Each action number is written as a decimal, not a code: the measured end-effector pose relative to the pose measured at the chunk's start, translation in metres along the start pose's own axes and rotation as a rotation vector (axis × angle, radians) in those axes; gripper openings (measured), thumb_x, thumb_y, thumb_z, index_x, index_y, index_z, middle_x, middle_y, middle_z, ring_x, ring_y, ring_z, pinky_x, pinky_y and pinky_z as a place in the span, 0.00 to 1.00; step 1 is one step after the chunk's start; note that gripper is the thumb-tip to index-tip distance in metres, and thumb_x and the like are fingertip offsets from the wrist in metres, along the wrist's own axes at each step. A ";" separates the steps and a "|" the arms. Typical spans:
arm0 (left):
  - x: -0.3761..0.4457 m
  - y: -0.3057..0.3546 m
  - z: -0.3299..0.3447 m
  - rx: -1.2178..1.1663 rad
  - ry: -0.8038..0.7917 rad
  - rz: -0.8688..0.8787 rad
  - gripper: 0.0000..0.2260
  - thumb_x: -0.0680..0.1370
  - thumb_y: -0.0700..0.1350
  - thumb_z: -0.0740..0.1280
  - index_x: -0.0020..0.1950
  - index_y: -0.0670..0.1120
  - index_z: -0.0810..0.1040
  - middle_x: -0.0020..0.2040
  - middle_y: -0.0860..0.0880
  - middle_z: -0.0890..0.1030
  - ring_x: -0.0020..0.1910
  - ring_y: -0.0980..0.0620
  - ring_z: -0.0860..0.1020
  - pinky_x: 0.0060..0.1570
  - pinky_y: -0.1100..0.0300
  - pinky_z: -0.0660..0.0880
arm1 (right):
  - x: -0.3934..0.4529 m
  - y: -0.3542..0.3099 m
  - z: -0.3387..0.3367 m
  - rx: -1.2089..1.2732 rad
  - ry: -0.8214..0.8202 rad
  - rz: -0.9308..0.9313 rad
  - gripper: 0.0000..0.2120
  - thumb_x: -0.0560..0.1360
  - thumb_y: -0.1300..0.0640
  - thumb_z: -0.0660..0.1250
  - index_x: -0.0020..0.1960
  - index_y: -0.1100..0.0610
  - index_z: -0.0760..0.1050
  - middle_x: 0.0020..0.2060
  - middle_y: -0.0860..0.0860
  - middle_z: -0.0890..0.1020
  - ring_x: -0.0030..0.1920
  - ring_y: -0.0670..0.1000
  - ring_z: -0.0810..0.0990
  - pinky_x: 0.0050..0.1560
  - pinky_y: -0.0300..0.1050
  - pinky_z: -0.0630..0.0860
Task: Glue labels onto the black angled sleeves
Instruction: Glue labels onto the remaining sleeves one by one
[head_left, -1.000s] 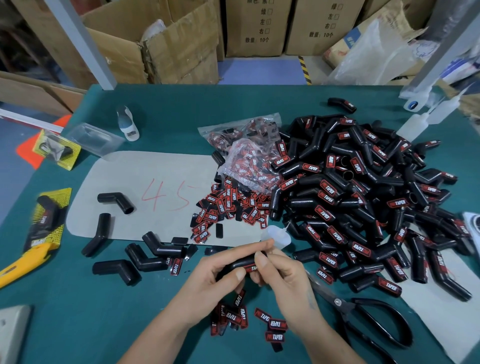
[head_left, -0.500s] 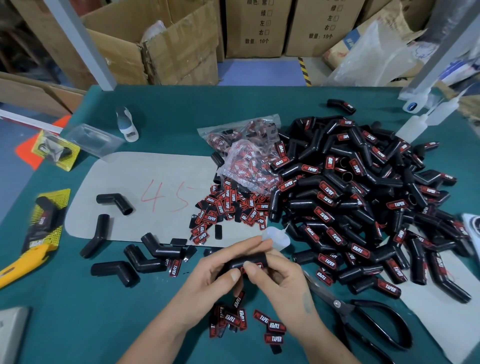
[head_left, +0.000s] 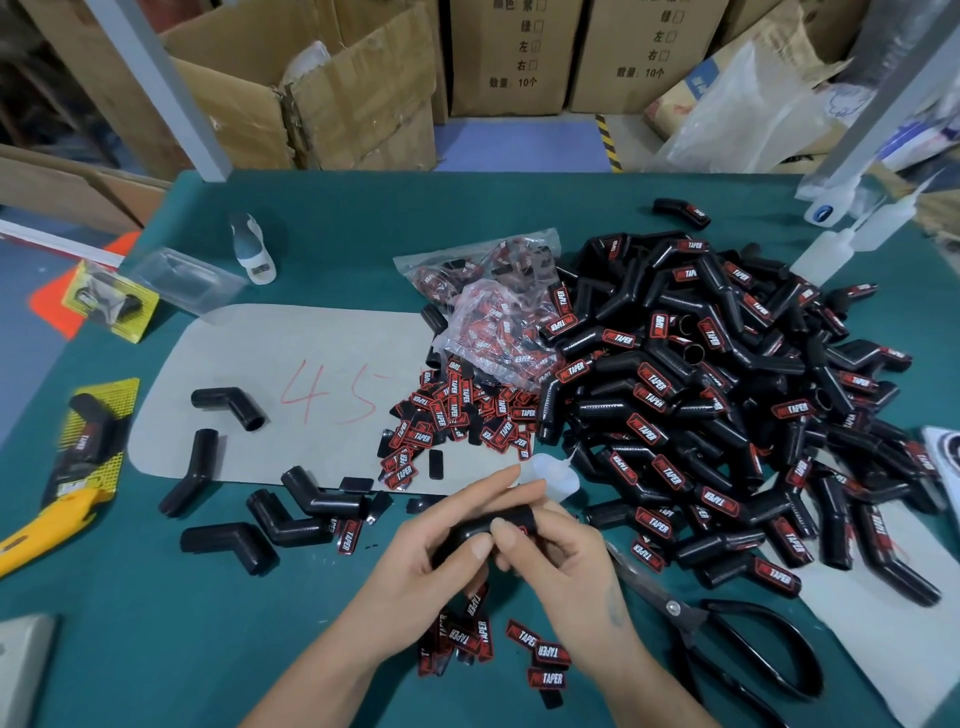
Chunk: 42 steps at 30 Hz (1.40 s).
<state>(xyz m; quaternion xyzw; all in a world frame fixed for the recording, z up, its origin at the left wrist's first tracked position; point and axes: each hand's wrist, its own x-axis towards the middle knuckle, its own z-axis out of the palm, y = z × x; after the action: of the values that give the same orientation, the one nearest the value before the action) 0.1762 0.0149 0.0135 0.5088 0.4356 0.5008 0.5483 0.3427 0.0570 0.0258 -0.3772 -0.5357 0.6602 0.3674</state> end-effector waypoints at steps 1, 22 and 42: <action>0.001 0.000 0.000 0.002 0.001 0.003 0.22 0.85 0.43 0.61 0.80 0.55 0.70 0.74 0.47 0.78 0.41 0.42 0.72 0.38 0.59 0.73 | 0.000 0.000 0.000 -0.005 -0.008 -0.002 0.17 0.83 0.61 0.69 0.37 0.67 0.75 0.40 0.39 0.80 0.37 0.39 0.83 0.42 0.30 0.77; 0.004 0.005 -0.001 -0.257 0.027 -0.020 0.08 0.84 0.43 0.62 0.60 0.44 0.78 0.73 0.39 0.77 0.41 0.49 0.78 0.33 0.63 0.74 | 0.000 0.000 0.000 -0.135 -0.070 -0.001 0.20 0.88 0.48 0.58 0.39 0.49 0.76 0.35 0.46 0.83 0.37 0.42 0.79 0.44 0.32 0.71; 0.006 0.002 -0.002 0.457 0.343 0.388 0.08 0.78 0.44 0.75 0.52 0.42 0.89 0.53 0.50 0.86 0.51 0.51 0.85 0.53 0.60 0.80 | -0.003 0.002 -0.003 -0.062 -0.195 0.237 0.26 0.81 0.33 0.55 0.36 0.51 0.73 0.30 0.44 0.73 0.32 0.43 0.71 0.42 0.34 0.70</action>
<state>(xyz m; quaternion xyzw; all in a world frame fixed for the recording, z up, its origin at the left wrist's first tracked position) 0.1747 0.0207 0.0151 0.6001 0.5176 0.5635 0.2333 0.3467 0.0553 0.0236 -0.3830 -0.5406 0.7156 0.2212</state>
